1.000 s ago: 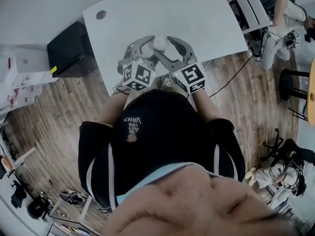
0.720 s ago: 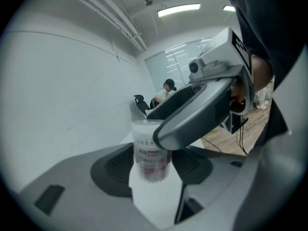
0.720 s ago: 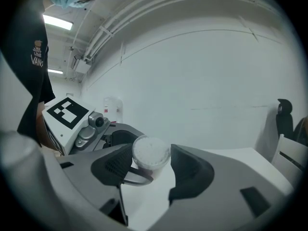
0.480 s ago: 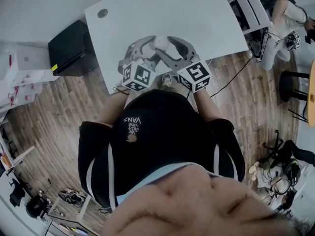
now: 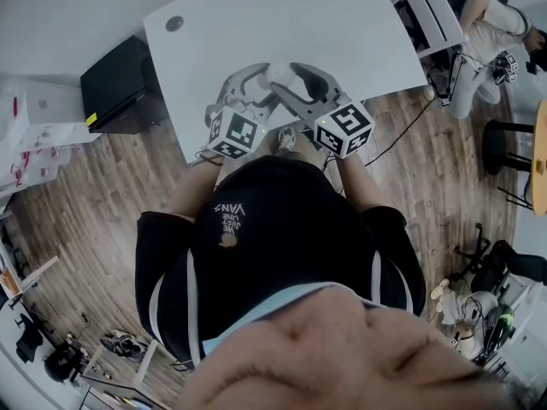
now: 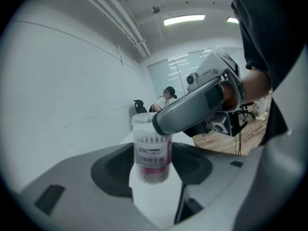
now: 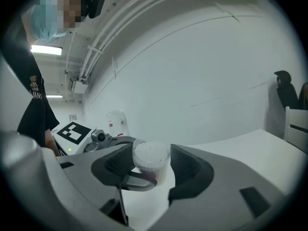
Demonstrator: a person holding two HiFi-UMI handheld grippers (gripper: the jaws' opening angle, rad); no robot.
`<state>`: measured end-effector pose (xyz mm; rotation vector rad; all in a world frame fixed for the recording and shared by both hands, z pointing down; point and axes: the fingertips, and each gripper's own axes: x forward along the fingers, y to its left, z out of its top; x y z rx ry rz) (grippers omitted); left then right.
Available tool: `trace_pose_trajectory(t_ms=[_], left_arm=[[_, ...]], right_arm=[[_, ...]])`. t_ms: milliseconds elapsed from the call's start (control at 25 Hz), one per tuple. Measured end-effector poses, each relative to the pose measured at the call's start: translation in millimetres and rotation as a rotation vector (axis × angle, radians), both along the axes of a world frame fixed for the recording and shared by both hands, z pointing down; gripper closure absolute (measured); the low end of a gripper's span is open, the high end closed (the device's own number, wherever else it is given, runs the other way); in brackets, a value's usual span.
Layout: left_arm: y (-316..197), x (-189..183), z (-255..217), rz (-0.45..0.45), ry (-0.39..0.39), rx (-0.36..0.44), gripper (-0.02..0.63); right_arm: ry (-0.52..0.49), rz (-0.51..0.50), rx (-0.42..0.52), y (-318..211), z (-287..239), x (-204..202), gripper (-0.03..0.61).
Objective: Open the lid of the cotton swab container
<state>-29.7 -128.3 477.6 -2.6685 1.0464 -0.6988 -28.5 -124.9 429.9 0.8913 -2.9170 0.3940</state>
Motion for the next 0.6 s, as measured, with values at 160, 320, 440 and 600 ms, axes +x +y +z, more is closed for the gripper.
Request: trace_pose_trajectory(t_ms=[160,320,440,600], left_arm=[[1,-2,-3,-0.003,0.023,-0.001,0.364],[2,-4,-7,-0.005,0.054,0.001,0.364],[2,-6,-8,-0.010,0.069,-0.010,0.364],[0,-10,-6,-0.020,0.071,-0.022,0.364]], right_arm=[[-0.107,-0.027,-0.063,0,-7,1,0.327],[-0.181,-0.036,-0.087,-2,-14,1,0.325],[-0.217,-0.005,-0.056,-6,-23,7,0.325],[-0.218,0.041,-0.024,-15,-31,17,0.325]])
